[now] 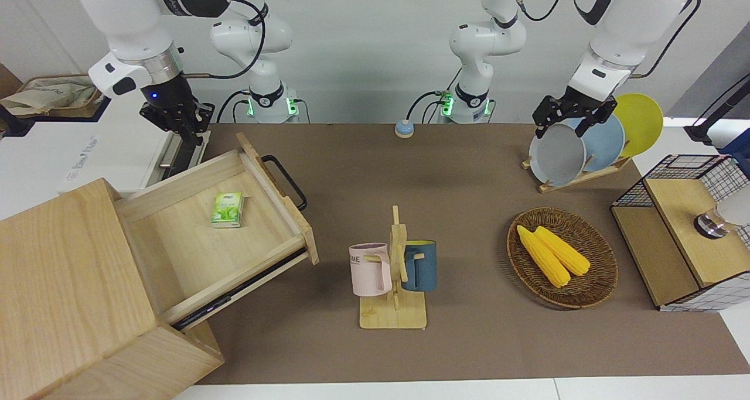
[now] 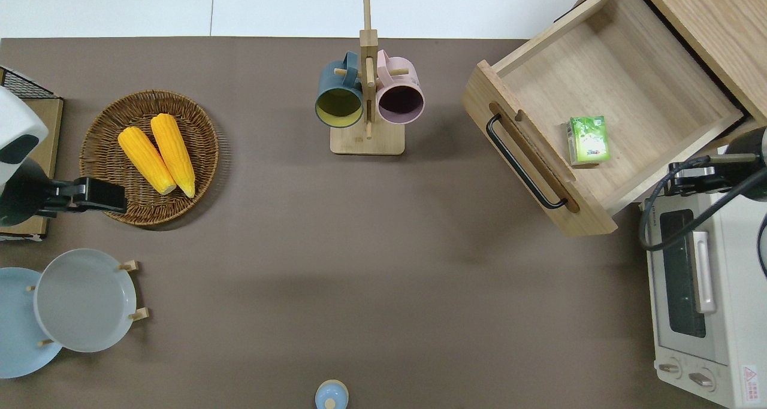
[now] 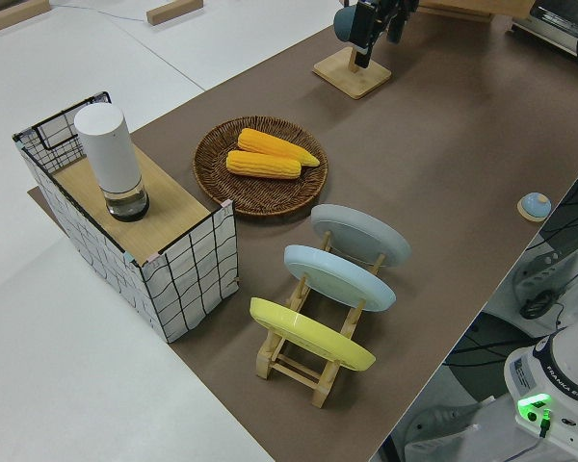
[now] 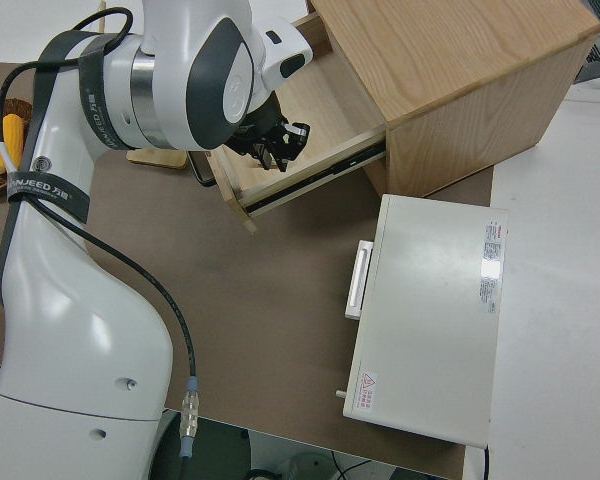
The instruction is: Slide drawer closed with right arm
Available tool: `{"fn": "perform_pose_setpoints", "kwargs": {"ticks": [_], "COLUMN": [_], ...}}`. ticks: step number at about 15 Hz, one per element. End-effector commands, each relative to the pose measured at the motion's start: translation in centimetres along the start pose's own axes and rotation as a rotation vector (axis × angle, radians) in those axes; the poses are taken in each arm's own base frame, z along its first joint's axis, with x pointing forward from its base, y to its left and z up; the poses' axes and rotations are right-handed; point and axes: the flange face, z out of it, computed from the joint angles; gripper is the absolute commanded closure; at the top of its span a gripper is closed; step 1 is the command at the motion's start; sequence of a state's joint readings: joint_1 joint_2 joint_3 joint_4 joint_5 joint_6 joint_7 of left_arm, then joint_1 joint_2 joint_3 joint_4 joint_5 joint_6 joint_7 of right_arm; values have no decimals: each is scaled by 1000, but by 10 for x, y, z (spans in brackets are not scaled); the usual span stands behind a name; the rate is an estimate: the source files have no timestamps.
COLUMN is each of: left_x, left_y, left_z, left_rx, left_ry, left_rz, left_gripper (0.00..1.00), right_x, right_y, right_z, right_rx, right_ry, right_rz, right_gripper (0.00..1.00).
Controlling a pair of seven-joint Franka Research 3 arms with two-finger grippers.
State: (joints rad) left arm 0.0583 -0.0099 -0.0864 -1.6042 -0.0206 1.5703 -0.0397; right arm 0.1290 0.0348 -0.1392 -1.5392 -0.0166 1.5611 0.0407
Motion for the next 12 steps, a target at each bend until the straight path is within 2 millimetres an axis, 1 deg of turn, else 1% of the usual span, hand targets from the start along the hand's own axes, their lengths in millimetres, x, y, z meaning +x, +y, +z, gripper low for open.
{"fn": "perform_pose_setpoints", "kwargs": {"ticks": [1, 5, 7, 8, 9, 11, 12], "left_x": [-4, -4, -4, -4, -4, -4, -4], "left_y": [0, -1, -1, 0, -1, -1, -1], "left_z": [-2, -2, -2, -2, -2, -2, -2], "left_rx": [12, 13, 12, 12, 12, 12, 12], "left_ry": [-6, -8, -6, -6, -6, -6, -6], "left_rz": [10, 8, 8, 10, 7, 7, 7], "left_gripper": [2, 2, 2, 5, 2, 5, 2], "right_x": [-5, -8, -12, -15, -21, -28, -33], "right_y": [3, 0, -9, -12, -15, -20, -26], "right_z": [-6, -8, -7, -12, -24, -38, -48], "right_rx": [42, 43, 39, 38, 41, 35, 33], "right_ry": [-7, -9, -41, -38, -24, -21, -15], "right_rz": [19, 26, 50, 70, 87, 119, 131], "right_gripper": [1000, 1000, 1000, 1000, 1000, 1000, 1000]}}
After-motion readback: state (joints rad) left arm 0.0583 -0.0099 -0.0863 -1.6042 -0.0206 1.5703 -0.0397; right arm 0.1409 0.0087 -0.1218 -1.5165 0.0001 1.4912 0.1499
